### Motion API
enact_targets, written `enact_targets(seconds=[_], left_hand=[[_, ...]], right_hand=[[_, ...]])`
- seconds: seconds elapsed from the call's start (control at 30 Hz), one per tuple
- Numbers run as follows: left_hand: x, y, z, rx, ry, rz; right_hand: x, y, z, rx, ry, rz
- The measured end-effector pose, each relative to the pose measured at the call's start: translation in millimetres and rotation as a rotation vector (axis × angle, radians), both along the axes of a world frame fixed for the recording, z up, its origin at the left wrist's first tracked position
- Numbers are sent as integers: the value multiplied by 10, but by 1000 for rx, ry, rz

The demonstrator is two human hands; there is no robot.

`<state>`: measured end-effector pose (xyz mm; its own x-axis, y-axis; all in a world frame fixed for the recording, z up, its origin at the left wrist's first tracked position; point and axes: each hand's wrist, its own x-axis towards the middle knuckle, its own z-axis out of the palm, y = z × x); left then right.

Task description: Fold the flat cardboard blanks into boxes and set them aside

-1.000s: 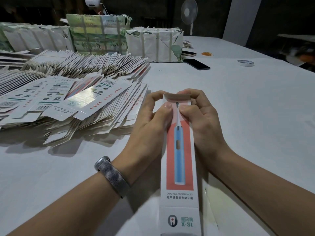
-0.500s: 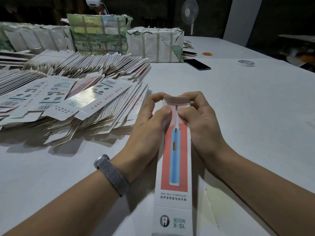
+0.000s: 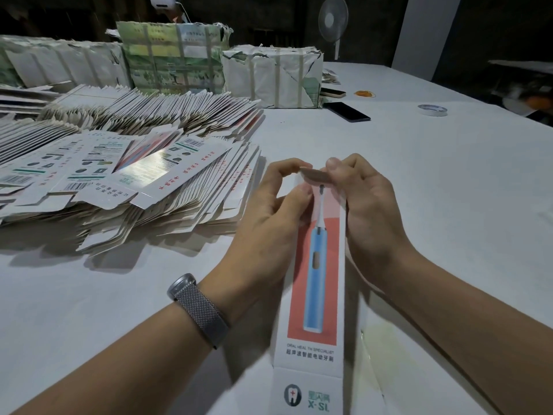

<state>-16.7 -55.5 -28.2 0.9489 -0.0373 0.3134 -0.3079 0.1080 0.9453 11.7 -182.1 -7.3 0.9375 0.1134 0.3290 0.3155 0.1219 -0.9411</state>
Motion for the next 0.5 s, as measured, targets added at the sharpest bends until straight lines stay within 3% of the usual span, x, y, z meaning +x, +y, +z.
enact_targets(seconds=[0.27,0.5], left_hand=[[7,8,-40,61,15,24],[63,-21,-91,-38,81,-21]], right_hand=[[36,-14,-28,-93,7,-49],[90,-37,-15,-134,91,-25]])
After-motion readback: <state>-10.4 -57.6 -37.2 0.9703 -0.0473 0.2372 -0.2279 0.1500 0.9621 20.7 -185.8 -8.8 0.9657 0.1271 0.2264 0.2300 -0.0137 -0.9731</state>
